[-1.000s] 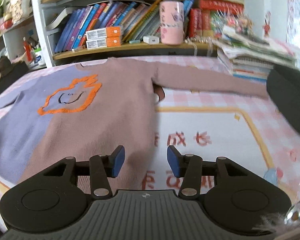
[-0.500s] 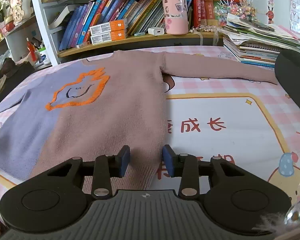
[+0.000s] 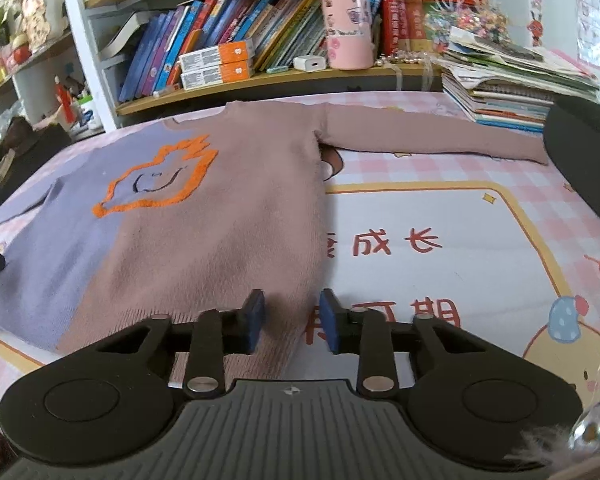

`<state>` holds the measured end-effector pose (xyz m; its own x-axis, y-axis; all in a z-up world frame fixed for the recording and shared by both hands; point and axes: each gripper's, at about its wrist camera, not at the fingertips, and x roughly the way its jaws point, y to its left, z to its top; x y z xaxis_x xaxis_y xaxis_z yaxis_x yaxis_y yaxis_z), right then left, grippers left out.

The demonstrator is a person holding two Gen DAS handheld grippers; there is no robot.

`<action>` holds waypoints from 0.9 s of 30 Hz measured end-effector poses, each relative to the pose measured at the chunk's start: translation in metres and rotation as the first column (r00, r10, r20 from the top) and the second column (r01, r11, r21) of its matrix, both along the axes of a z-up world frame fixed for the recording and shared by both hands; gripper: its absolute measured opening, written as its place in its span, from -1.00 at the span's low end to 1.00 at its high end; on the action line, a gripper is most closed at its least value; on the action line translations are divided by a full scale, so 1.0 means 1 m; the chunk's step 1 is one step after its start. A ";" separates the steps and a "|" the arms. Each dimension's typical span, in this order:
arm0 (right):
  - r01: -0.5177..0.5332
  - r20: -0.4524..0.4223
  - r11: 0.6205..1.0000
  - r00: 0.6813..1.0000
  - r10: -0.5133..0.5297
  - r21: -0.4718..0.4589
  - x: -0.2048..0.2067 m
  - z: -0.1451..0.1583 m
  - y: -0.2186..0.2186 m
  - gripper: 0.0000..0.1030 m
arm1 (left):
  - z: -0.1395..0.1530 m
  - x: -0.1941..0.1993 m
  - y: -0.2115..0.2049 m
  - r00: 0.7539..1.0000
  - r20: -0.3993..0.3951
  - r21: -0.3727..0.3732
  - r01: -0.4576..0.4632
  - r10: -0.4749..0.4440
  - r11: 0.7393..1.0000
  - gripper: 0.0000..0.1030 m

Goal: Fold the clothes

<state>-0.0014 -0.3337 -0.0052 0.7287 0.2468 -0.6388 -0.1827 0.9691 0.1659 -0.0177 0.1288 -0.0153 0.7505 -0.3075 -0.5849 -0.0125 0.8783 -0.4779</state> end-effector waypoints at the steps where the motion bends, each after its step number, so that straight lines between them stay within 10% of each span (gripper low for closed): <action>1: -0.002 0.000 1.000 1.000 0.002 0.004 0.001 0.000 0.001 -0.75 | -0.001 0.001 0.002 1.000 0.000 -0.008 0.000 0.000 1.000 -0.89; 27: -0.023 0.021 1.000 1.000 0.023 0.009 0.003 -0.003 0.010 -0.58 | 0.004 -0.007 0.025 0.999 -0.024 0.012 -0.049 0.049 0.999 -0.78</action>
